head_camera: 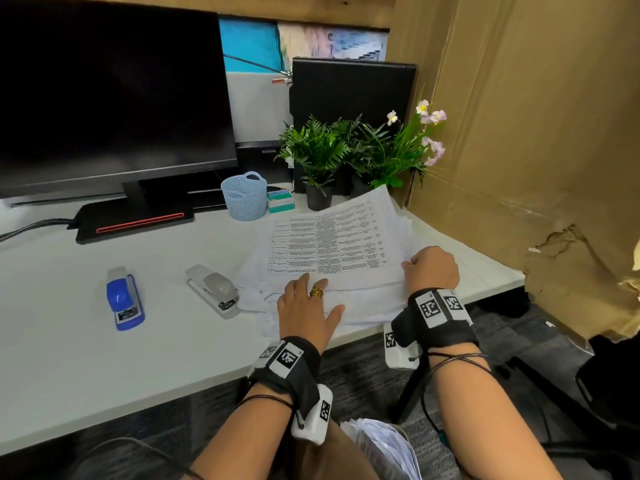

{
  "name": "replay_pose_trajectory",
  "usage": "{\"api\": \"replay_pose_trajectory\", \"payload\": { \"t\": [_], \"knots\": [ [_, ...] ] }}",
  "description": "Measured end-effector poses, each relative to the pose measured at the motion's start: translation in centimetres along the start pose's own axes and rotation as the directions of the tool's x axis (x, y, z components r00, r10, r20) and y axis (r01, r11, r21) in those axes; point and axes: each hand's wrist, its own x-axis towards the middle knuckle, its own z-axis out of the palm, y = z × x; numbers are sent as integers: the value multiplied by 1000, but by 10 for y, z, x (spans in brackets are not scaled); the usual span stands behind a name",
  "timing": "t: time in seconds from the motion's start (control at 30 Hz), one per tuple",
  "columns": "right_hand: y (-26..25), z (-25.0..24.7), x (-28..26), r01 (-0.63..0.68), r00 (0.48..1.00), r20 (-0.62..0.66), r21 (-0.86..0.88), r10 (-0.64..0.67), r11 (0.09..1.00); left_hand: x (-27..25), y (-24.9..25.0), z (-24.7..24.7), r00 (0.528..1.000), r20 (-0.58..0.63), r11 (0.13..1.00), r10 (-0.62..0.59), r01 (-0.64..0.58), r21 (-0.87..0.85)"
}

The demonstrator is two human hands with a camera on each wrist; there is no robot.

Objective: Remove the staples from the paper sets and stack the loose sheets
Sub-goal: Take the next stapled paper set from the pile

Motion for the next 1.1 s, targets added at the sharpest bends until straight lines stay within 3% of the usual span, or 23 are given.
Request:
{"api": "replay_pose_trajectory", "payload": {
  "t": [0.13, 0.23, 0.33, 0.43, 0.5, 0.6, 0.7, 0.8, 0.87, 0.93, 1.0, 1.1],
  "knots": [
    [1, -9, -10, -10, 998, -58, -47, 7, 999, 0, 0, 0, 1000, 5, 1000, -10, 10, -14],
    [9, -10, -13, 80, 988, -138, 122, -63, 989, -1, 1, 1, 999, -48, 996, -26, 21, -88],
    [9, -11, -22, 272, 947, -273, 409, -167, 871, -4, 1, 0, 994, -109, 978, 6, -28, -206],
    [-1, -24, -37, 445, 867, -449, 505, -216, 739, -9, 2, -11, 976, -197, 962, 94, -139, -233],
    [-11, -35, -46, 541, 811, -544, 554, -217, 633, -14, 3, -31, 923, -351, 937, 161, -255, -239],
    [-35, -50, -62, 587, 797, -581, 681, -166, 437, -13, 4, -88, 758, -610, 903, 231, -400, -156],
    [-63, -60, -82, 615, 789, -581, 737, -200, 282, -16, 4, -153, 604, -738, 899, 301, -438, 8],
    [-84, -62, -103, 670, 736, -601, 715, -312, 201, -30, -8, -197, 555, -765, 916, 326, -385, 110],
    [-93, -57, -115, 713, 677, -598, 678, -430, 180, -43, -18, -212, 554, -747, 925, 366, -304, 227],
    [-103, -45, -128, 718, 619, -557, 686, -554, 113, -56, -31, -220, 589, -703, 916, 398, -213, 340],
    [-112, -32, -144, 680, 576, -480, 731, -662, 62, -66, -49, -223, 663, -639, 903, 391, -144, 404],
    [-126, -12, -159, 489, 584, -188, 858, -789, 158, -82, -74, -226, 816, -490, 875, 307, -39, 483]
  ]
}}
